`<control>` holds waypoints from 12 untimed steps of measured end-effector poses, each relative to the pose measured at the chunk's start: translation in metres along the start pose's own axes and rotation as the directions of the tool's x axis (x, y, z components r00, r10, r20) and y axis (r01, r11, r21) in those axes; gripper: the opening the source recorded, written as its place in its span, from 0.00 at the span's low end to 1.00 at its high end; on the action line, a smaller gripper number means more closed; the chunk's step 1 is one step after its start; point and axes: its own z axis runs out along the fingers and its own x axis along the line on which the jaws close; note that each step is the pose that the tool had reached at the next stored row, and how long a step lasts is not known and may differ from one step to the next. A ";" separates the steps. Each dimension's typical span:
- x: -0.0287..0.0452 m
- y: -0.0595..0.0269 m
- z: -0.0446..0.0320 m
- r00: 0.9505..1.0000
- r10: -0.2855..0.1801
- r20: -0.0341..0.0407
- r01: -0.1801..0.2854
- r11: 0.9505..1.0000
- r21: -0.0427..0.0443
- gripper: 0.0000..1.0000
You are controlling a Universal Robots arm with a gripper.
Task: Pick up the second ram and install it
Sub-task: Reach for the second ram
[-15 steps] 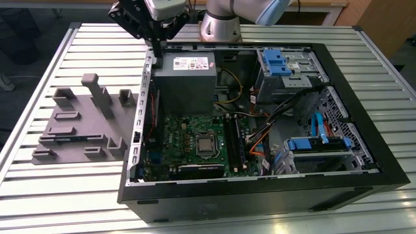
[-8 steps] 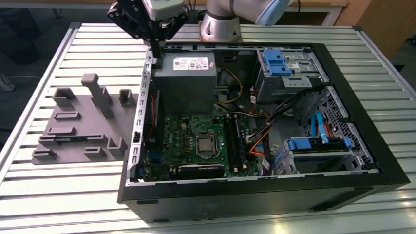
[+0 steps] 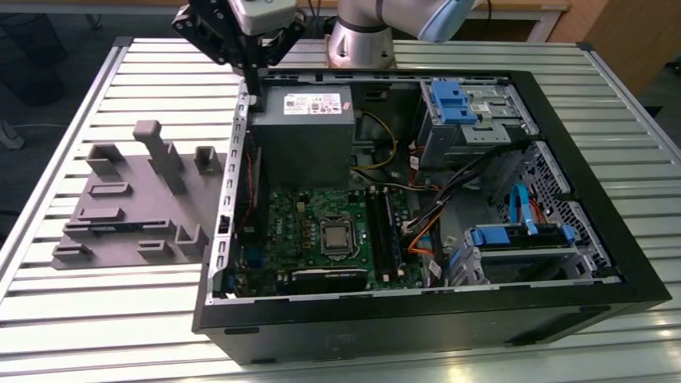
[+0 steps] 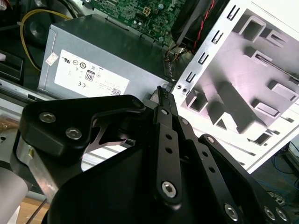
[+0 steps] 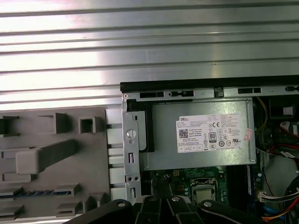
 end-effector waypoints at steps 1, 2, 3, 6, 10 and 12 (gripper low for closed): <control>0.0004 0.0000 0.0001 1.000 0.000 0.000 0.000 1.000 0.000 0.11; 0.0009 -0.0001 0.0002 1.000 0.000 0.000 0.000 1.000 0.000 0.11; 0.0011 -0.0001 0.0002 1.000 0.000 0.000 0.000 1.000 0.000 0.11; 0.0021 -0.0002 0.0005 1.000 0.000 0.000 0.000 1.000 0.000 0.11; 0.0033 -0.0003 0.0008 1.000 0.000 0.000 0.000 1.000 0.000 0.11; 0.0041 -0.0004 0.0009 1.000 0.000 0.000 0.000 1.000 0.000 0.11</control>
